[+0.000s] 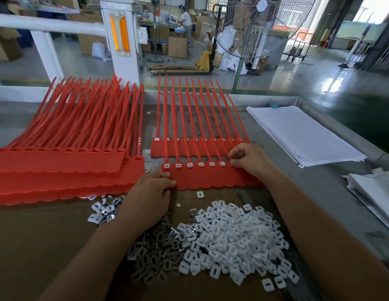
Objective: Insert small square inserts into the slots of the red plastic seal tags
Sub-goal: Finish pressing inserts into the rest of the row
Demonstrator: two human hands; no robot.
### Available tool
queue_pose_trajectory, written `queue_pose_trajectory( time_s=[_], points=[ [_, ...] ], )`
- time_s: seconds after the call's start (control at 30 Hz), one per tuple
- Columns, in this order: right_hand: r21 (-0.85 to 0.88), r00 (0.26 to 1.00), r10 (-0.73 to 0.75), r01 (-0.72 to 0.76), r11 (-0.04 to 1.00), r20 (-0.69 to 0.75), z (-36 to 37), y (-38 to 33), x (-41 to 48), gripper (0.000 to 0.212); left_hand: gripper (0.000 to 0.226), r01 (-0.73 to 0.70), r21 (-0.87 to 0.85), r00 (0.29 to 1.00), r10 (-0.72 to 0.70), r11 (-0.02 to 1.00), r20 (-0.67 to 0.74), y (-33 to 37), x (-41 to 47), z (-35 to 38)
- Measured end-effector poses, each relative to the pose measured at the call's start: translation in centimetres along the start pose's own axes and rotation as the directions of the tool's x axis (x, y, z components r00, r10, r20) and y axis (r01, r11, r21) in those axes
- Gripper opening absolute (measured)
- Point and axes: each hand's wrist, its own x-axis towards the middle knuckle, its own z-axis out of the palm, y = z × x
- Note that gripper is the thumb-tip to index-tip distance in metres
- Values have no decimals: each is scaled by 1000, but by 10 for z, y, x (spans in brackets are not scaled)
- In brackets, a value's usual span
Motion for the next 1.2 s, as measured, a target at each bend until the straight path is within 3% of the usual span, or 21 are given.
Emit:
queue_pose_trajectory(
  time_s=[0.2, 0.43, 0.63, 0.83, 1.0, 1.2],
  points=[
    [-59, 990, 119, -114, 992, 76, -7, -10, 8, 20, 34, 18, -15, 1000, -18, 1000, 0, 0, 0, 1],
    [-62, 991, 114, -110, 992, 64, -6, -13, 6, 19, 34, 17, -13, 1000, -17, 1000, -2, -1, 1, 2],
    [72, 1000, -2, 4, 997, -28, 0, 3, -4, 17, 34, -6, -7, 1000, 6, 1000, -13, -1, 2, 1],
    [210, 999, -42, 37, 977, 21, -10, 10, -17, 23, 34, -13, -7, 1000, 13, 1000, -26, -3, 2, 1],
    [295, 995, -57, 79, 952, -81, -19, 13, -42, 18, 34, -12, -3, 1000, 12, 1000, -27, -3, 3, 2],
    [278, 983, -100, 54, 959, 152, -41, 13, -67, 15, 34, -17, 6, 1000, 17, 1000, -14, -6, 3, 2]
  ],
)
